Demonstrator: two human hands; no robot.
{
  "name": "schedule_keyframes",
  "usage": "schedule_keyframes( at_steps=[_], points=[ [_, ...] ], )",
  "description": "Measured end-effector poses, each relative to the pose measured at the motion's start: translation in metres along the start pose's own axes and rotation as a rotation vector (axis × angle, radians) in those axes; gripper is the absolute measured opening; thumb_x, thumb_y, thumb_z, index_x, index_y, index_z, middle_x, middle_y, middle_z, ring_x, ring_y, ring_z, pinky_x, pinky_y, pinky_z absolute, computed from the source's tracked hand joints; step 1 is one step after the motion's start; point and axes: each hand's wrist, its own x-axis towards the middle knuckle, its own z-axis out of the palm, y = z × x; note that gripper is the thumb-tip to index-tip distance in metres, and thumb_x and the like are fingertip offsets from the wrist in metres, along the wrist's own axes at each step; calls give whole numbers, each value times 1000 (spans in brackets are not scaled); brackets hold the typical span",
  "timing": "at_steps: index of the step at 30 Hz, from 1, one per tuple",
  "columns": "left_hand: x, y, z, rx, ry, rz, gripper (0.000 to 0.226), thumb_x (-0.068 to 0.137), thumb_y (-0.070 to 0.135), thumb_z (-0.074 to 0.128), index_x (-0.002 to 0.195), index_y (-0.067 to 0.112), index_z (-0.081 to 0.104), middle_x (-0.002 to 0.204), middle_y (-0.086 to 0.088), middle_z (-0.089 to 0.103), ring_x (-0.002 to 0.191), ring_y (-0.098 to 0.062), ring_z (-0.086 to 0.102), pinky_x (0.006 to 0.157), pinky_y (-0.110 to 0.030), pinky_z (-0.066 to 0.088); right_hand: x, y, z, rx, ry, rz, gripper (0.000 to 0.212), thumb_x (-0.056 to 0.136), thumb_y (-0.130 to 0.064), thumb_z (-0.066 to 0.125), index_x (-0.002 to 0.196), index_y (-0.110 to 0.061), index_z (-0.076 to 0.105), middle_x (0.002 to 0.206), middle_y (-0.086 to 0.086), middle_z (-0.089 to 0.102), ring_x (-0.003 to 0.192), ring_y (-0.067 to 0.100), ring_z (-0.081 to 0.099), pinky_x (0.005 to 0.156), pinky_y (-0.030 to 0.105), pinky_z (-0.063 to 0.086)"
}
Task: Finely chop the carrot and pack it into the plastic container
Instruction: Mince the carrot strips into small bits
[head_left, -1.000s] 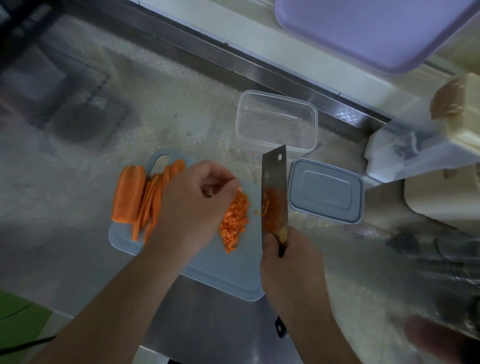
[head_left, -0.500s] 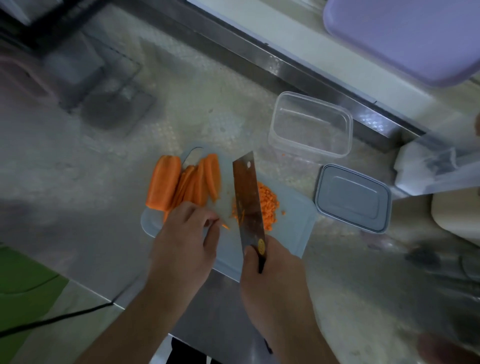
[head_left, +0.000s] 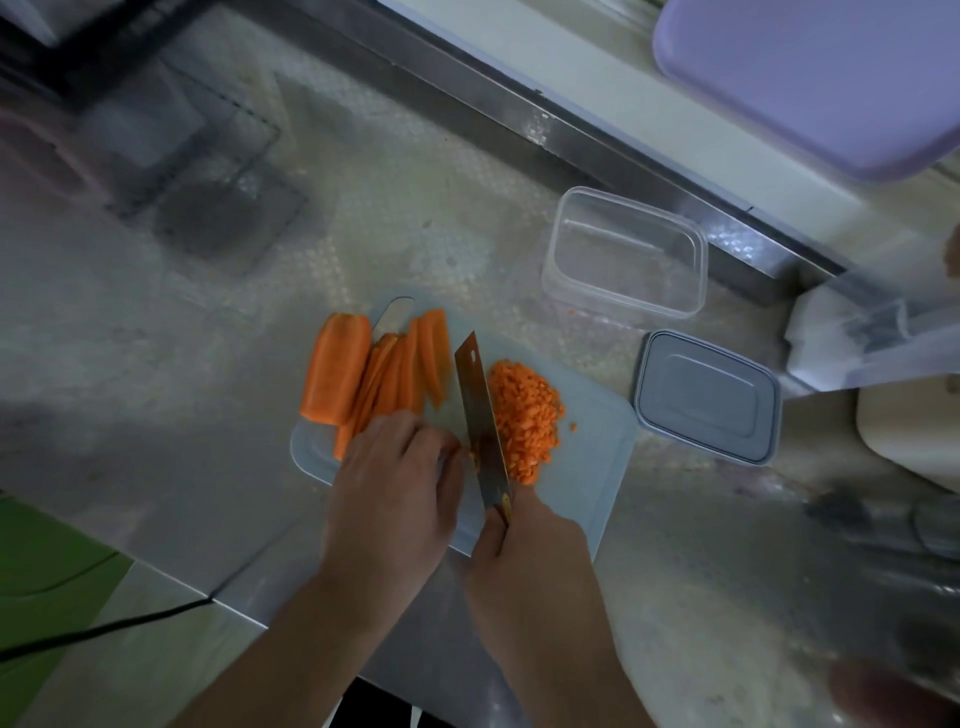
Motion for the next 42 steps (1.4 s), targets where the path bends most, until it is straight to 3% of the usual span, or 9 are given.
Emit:
schedule_keyframes(
  at_steps=[6,8,11,15,21,26,30,36,42],
  points=[
    [1,0,-3,-19,-24,-8,16,96,28,64,90,18,74,88,4,57,86,-19,58,79,-37,49,-1,-2,0,68,62,19,13,102,-29,44,90,-31,48,67,-7,55,64,9,57,51,21,38],
    [3,1,-1,-42,-13,-25,13,98,26,67,91,18,75,88,5,58,85,-19,58,78,-37,50,-2,-1,-4,94,83,12,21,102,-28,47,81,-32,44,62,-7,52,60,6,55,52,18,40],
    [6,1,2,-66,-21,-24,15,99,27,66,91,18,74,87,5,60,84,-19,59,76,-42,52,-3,-1,-8,97,81,0,21,102,-27,47,81,-32,46,64,-8,55,70,-3,57,56,13,42],
    [4,1,1,-45,-19,18,21,99,29,60,90,17,74,85,2,60,83,-21,59,73,-44,51,-2,0,-6,81,55,12,20,101,-28,46,82,-31,50,68,-7,57,63,6,57,53,16,40],
    [2,-2,2,-62,-13,55,16,98,25,64,90,15,75,86,0,60,83,-21,58,73,-44,49,-3,1,6,23,43,27,16,102,-29,42,88,-29,51,74,-8,59,71,10,59,54,19,40],
    [6,2,5,-72,-21,47,16,98,26,63,91,17,74,86,2,60,82,-21,59,71,-45,51,-2,0,0,58,65,46,16,104,-32,42,93,-29,54,73,-9,59,68,7,58,52,17,39],
    [9,3,5,-75,-34,1,13,99,25,64,90,19,72,88,4,60,83,-20,59,73,-46,51,-4,0,-5,62,75,46,23,103,-31,43,80,-28,46,69,-7,56,63,7,54,49,19,34],
    [8,1,1,-77,-45,-24,5,95,18,75,91,17,73,91,3,61,86,-20,59,76,-45,54,-3,-2,-5,63,67,23,14,102,-29,44,90,-27,51,69,-7,56,60,8,55,48,18,38],
    [6,-1,-1,-81,-58,11,14,97,24,62,94,17,74,91,3,61,87,-19,59,76,-43,53,-1,0,0,52,34,25,16,102,-29,42,90,-26,52,74,-7,58,66,9,57,48,19,34]
  ],
)
